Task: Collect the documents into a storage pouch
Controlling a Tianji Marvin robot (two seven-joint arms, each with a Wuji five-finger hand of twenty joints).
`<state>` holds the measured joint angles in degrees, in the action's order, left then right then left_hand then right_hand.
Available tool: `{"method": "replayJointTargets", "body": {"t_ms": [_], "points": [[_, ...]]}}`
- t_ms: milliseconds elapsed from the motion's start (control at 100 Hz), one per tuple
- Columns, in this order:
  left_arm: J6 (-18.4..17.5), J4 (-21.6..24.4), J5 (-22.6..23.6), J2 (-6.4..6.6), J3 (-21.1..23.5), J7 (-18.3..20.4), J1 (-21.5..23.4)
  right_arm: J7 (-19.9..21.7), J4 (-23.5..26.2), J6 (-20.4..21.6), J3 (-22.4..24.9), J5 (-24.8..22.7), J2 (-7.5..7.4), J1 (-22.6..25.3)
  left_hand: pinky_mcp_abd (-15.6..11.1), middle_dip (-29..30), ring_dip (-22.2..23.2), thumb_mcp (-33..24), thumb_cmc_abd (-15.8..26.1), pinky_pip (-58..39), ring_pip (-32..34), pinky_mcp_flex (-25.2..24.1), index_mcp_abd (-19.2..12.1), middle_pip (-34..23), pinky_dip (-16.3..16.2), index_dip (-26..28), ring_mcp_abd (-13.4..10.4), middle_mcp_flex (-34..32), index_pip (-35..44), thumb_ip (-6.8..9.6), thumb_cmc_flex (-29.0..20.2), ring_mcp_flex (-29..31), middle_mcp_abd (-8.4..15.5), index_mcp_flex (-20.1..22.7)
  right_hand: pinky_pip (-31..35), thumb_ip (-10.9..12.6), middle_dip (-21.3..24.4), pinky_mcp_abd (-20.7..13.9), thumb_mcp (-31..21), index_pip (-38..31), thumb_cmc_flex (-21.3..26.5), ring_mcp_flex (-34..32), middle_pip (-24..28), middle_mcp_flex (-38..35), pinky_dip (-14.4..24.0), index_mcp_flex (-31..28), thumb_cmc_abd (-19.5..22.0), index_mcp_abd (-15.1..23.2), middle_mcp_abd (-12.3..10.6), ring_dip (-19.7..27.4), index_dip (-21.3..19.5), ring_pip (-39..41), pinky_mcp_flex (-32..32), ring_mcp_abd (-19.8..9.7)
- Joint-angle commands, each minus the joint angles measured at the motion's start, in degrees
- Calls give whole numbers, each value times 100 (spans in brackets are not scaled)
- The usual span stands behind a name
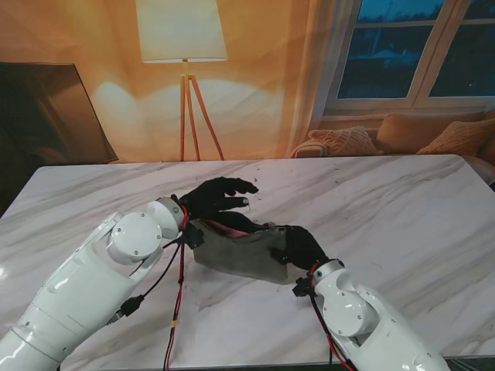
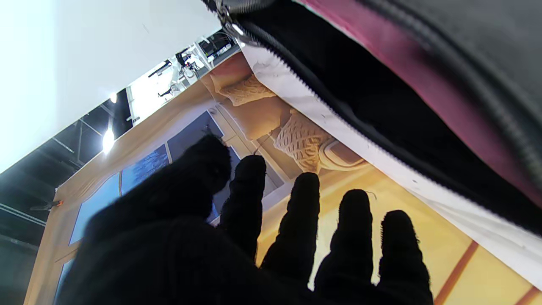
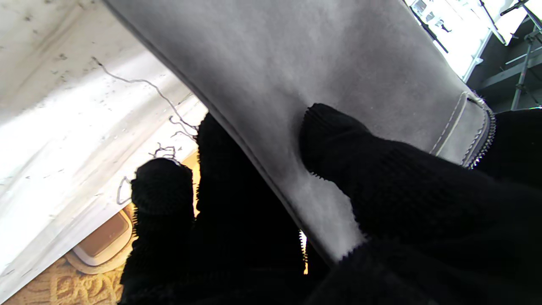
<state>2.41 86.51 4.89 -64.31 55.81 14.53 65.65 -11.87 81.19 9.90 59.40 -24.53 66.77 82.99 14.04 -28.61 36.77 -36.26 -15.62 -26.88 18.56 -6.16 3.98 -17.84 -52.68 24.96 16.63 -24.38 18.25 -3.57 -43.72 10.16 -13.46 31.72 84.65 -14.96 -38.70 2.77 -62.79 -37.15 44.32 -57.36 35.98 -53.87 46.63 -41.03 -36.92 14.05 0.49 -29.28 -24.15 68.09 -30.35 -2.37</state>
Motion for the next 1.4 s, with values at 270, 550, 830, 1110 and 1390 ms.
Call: {"method": "replayJointTargets", "body": {"t_ms": [270,550,830,1110,1390], "points": [[-8,-335,-396,-174,-450,198,-273,199,93,29,-49,-65,10,-35,-418,-1,77,54,411,292,11,-13,-584,-204,-278,-3,-433,639,319,-138,-1775,-287,246,327,207,94,-1,-149,28,-34,360,-261,71,-91,-53,-187,305,114,-97,-176,-87,251,-37,-342],[-120,-494,-516,-186,-743,377,-450,310,142,-51,-47,-14,-8,-9,-466,21,51,220,442,319,55,-8,-579,-255,-299,13,-510,790,472,-112,-2095,-383,304,403,206,98,-7,-142,37,-62,366,-269,56,-97,-61,-286,314,61,-83,-220,-103,231,-27,-348],[-118,-612,-575,-150,-951,672,-605,340,161,-95,-35,20,-8,-10,-526,28,21,543,607,345,101,-8,-340,-317,-325,70,-548,950,801,-167,-2506,-498,321,779,206,98,-16,-135,23,-257,371,-278,76,-179,-66,-487,310,-5,-126,-250,-32,212,-27,-348],[-189,-660,-478,-129,-983,692,-608,361,197,-257,2,191,16,16,-491,-62,82,47,-427,200,157,15,-218,-369,-470,512,-477,875,1728,-552,-1953,-448,261,823,204,96,-20,-137,30,-272,371,-274,69,-156,-69,-458,323,-12,-106,-273,52,207,-21,-348],[-356,-727,-409,-141,-995,609,-620,416,267,-441,40,346,29,67,-381,-255,196,-100,-836,-42,357,41,-113,-594,-363,829,-313,516,3196,-592,-1658,-288,182,714,154,99,-26,-172,27,-471,384,-294,116,-220,-103,-599,331,-200,-69,-298,139,191,-63,-356]]}}
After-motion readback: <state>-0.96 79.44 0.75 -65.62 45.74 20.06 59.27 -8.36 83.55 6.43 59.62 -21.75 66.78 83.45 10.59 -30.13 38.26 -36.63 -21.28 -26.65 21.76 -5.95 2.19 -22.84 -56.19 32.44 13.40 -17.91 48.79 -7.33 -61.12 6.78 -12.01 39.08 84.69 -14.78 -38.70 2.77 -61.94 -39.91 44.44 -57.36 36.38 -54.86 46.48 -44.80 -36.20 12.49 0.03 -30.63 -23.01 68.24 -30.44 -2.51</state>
